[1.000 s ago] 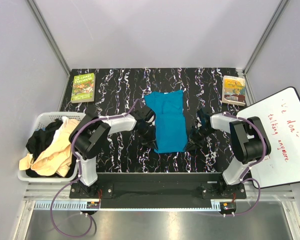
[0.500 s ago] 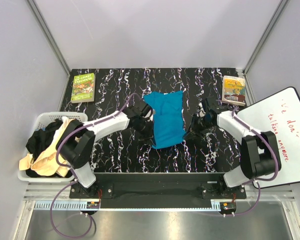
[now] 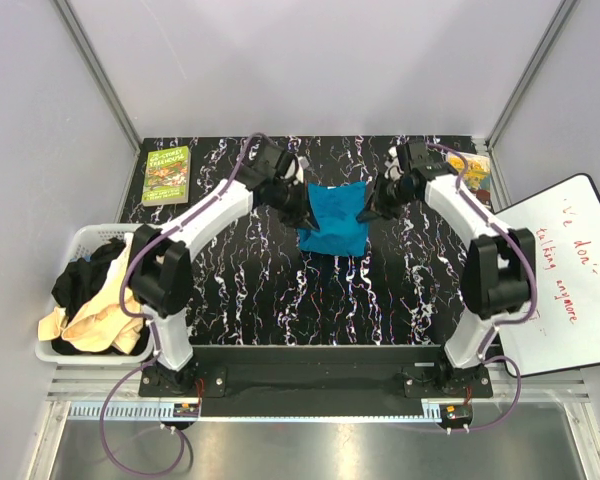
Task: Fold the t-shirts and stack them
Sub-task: Fold the long partially folded tshirt into a neat square, then smooth out wrinkles on the folded tshirt
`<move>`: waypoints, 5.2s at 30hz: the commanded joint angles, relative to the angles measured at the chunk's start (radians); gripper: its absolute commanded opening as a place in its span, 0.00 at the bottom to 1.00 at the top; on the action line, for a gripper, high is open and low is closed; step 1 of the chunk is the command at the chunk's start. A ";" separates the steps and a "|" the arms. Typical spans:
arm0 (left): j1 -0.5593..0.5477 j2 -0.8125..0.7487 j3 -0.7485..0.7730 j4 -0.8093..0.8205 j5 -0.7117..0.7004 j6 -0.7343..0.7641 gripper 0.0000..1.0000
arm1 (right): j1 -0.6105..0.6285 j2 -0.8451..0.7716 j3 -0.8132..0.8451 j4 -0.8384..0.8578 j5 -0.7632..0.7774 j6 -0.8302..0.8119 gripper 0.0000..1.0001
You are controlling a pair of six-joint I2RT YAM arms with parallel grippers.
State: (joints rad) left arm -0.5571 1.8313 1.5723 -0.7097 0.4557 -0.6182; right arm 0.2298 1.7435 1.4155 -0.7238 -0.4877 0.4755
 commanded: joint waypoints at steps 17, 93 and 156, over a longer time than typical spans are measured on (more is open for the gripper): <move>0.235 0.460 0.508 0.047 0.173 -0.074 0.11 | -0.073 0.654 0.799 -0.071 -0.028 -0.057 0.16; 0.241 0.528 0.308 0.110 0.155 -0.066 0.00 | -0.053 0.740 0.803 -0.020 0.046 0.020 0.38; 0.255 0.464 0.322 0.021 0.199 0.012 0.84 | -0.017 0.642 0.741 0.026 0.311 -0.035 0.32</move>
State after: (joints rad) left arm -0.3126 2.3878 1.9015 -0.6342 0.6678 -0.6685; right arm 0.2157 2.4046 2.1223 -0.7235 -0.2012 0.4541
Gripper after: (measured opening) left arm 0.653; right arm 0.209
